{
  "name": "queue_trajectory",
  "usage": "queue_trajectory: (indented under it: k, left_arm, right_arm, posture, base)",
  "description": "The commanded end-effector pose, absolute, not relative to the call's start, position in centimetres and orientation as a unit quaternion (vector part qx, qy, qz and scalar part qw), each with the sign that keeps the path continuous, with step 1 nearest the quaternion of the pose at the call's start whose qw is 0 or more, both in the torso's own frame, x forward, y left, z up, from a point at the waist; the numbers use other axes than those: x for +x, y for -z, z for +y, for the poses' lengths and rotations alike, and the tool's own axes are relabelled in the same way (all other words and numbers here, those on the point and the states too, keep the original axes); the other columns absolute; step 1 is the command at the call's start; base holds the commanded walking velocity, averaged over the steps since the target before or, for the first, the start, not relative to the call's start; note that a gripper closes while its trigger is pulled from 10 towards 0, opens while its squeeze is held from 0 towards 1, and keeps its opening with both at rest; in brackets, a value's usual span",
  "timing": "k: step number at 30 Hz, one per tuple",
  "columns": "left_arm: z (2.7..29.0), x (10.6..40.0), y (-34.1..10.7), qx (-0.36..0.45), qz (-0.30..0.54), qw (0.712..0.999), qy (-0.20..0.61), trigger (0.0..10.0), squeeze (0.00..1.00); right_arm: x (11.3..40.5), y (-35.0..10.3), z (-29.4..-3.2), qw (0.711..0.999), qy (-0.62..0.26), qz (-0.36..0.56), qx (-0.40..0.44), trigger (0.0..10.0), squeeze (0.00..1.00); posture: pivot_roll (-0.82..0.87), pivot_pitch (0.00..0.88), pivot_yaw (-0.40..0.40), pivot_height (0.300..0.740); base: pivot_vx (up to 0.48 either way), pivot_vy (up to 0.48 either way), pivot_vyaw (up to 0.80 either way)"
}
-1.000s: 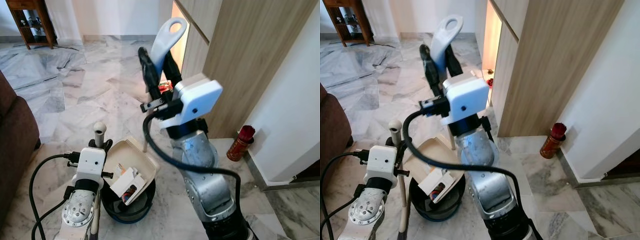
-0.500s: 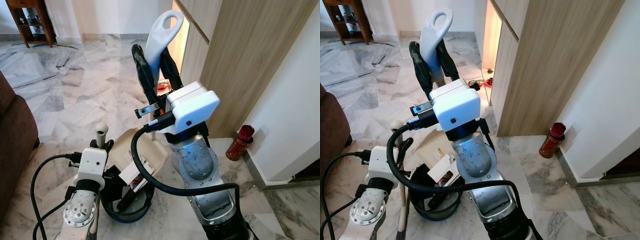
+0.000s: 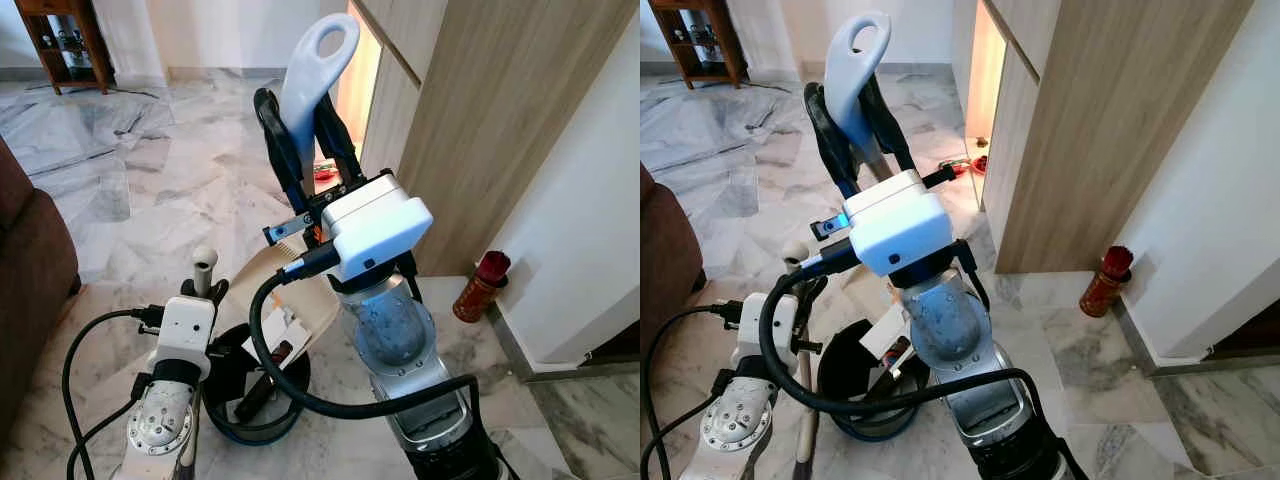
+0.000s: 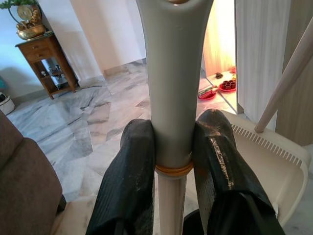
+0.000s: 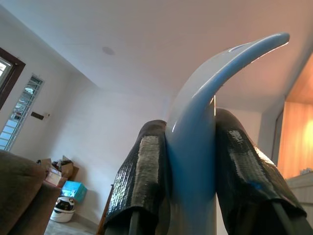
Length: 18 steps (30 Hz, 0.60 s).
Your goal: Sweep floor
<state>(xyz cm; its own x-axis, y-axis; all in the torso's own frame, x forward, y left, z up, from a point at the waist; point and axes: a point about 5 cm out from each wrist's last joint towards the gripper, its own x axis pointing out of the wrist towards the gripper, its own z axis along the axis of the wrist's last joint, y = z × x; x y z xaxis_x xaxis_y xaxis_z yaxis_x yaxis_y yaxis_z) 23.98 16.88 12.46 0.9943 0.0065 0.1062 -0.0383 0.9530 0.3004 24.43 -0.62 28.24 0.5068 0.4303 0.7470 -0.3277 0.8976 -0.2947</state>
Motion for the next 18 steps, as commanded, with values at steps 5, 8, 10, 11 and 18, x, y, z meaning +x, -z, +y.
queue_trajectory:
  k: [5, 8, 10, 11, 18]
  left_arm:
    - [16.42, 24.26, -13.11, 0.157, -0.077, 0.985, -0.006, 10.0, 0.00]
    - [16.44, 24.28, -13.10, 0.157, -0.078, 0.985, -0.006, 10.0, 0.00]
    - [16.44, 24.30, -13.09, 0.157, -0.078, 0.985, -0.006, 10.0, 0.00]
    - [16.44, 24.30, -13.08, 0.157, -0.078, 0.985, -0.006, 10.0, 0.00]
    - [16.39, 24.36, -13.01, 0.156, -0.078, 0.985, -0.005, 10.0, 0.00]
  right_arm:
    - [22.89, -29.91, -0.63, 0.835, -0.222, -0.501, -0.055, 10.0, 0.00]
    - [22.83, -29.96, -0.58, 0.830, -0.224, -0.507, -0.062, 10.0, 0.00]
    - [22.77, -29.96, -0.54, 0.828, -0.225, -0.510, -0.065, 10.0, 0.00]
    - [22.75, -29.94, -0.50, 0.827, -0.226, -0.510, -0.067, 10.0, 0.00]
    - [22.70, -29.65, -0.25, 0.825, -0.237, -0.506, -0.079, 10.0, 0.00]
  posture:
    - [0.01, 0.074, -0.065, 0.740]
    - [0.01, 0.074, -0.065, 0.740]
    - [0.01, 0.072, -0.065, 0.740]
    - [0.01, 0.072, -0.065, 0.740]
    - [0.01, 0.071, -0.065, 0.740]
  base:
    - [0.000, 0.000, 0.00]
    - [0.000, 0.000, 0.00]
    - [0.000, 0.000, 0.00]
    - [0.000, 0.000, 0.00]
    - [0.000, 0.000, 0.00]
